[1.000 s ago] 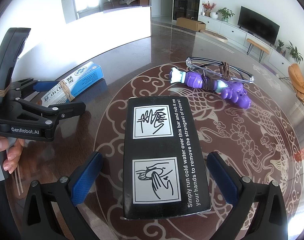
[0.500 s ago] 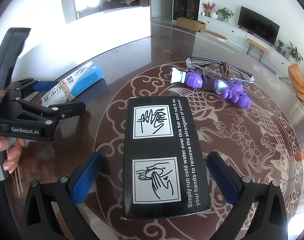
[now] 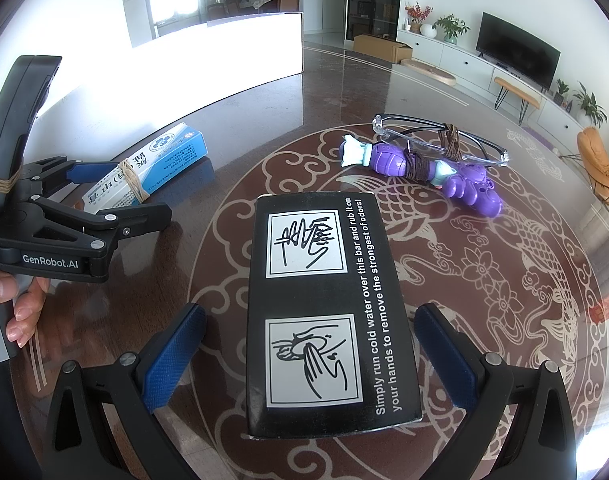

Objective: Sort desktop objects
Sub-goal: 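Hold the ointment box and black soap box closed in both tools, then carry the ointment box and soap box over the white bin and release both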

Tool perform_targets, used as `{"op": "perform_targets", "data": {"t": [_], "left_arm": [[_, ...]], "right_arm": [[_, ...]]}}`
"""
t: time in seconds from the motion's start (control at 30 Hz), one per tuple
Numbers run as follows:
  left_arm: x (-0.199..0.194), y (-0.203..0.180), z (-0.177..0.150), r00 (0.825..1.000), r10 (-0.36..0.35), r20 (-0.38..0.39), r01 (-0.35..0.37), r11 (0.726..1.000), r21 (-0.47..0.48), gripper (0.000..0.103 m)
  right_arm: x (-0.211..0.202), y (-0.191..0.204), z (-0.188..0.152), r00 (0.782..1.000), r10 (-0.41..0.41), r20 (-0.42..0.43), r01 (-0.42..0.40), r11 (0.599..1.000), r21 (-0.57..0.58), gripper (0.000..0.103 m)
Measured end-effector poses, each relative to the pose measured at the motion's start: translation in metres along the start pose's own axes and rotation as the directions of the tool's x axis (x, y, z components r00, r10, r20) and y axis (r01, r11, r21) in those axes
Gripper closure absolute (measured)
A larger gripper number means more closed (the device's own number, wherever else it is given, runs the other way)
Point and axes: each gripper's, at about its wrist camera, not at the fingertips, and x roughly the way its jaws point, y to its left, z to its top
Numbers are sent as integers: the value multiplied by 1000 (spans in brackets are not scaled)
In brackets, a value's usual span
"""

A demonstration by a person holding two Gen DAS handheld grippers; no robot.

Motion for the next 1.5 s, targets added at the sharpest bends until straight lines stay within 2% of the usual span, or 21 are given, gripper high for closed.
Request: {"op": "perform_targets", "data": {"t": [0.77, 0.87, 0.9, 0.93, 1.07, 1.13, 1.23, 1.33, 1.47, 1.5], "left_arm": [[-1, -1, -1, 1000, -4, -1, 4, 1000, 1, 1], [-1, -8, -2, 1000, -31, 0, 30, 999, 34, 1], [-2, -11, -2, 999, -40, 2, 40, 998, 51, 2], [-3, -14, -3, 999, -51, 11, 50, 996, 67, 10], [-8, -19, -6, 996, -80, 36, 76, 993, 95, 31], [-12, -20, -7, 995, -86, 48, 81, 992, 94, 48], [-18, -23, -13, 994, -101, 51, 95, 989, 113, 58], [-29, -35, -26, 991, -131, 30, 124, 978, 169, 58], [-42, -38, -42, 988, -153, 8, 149, 970, 191, 57], [-43, -37, -43, 988, -157, 4, 153, 971, 183, 50]], "right_arm": [[0, 0, 0, 1000, 0, 0, 0, 1000, 0, 0], [0, 0, 0, 1000, 0, 0, 0, 1000, 0, 0], [0, 0, 0, 1000, 0, 0, 0, 1000, 0, 0], [0, 0, 0, 1000, 0, 0, 0, 1000, 0, 0], [0, 0, 0, 1000, 0, 0, 0, 1000, 0, 0], [0, 0, 0, 1000, 0, 0, 0, 1000, 0, 0], [0, 0, 0, 1000, 0, 0, 0, 1000, 0, 0], [0, 0, 0, 1000, 0, 0, 0, 1000, 0, 0], [0, 0, 0, 1000, 0, 0, 0, 1000, 0, 0], [1, -1, 0, 1000, 1, -3, -1, 1000, 1, 0]]}}
